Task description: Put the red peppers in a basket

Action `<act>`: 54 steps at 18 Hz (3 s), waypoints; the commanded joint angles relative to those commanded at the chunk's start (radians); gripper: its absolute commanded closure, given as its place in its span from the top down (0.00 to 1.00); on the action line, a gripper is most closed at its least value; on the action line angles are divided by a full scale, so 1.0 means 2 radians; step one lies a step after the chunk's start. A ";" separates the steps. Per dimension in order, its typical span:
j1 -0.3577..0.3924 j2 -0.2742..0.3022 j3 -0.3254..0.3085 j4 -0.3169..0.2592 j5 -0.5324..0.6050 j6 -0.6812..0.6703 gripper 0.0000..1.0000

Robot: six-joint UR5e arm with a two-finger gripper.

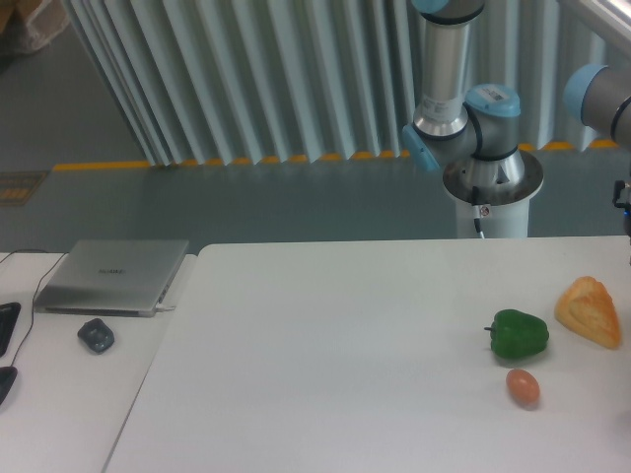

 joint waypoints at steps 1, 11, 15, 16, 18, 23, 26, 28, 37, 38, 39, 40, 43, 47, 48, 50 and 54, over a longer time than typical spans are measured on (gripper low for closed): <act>0.000 0.000 0.000 -0.001 0.001 0.000 1.00; 0.005 -0.005 -0.002 0.001 0.000 -0.074 1.00; 0.001 -0.002 -0.005 0.001 -0.001 -0.161 1.00; -0.004 -0.002 -0.004 0.002 -0.006 -0.231 1.00; -0.020 -0.005 -0.004 0.008 -0.028 -0.338 1.00; -0.054 -0.035 -0.012 0.074 -0.036 -0.436 1.00; -0.049 -0.062 -0.007 0.114 -0.041 -0.448 1.00; -0.044 -0.067 -0.004 0.117 -0.058 -0.449 1.00; -0.035 -0.081 0.008 0.142 -0.060 -0.449 0.00; -0.034 -0.085 0.008 0.149 -0.060 -0.449 0.00; -0.027 -0.090 0.011 0.154 -0.060 -0.449 0.00; -0.022 -0.092 0.015 0.154 -0.060 -0.448 0.00; 0.008 -0.102 0.027 0.156 -0.084 -0.443 0.00; 0.015 -0.119 0.028 0.182 -0.087 -0.445 0.00; 0.015 -0.122 0.028 0.185 -0.087 -0.444 0.00; 0.015 -0.126 0.028 0.187 -0.087 -0.444 0.00; 0.016 -0.131 0.033 0.188 -0.087 -0.445 0.00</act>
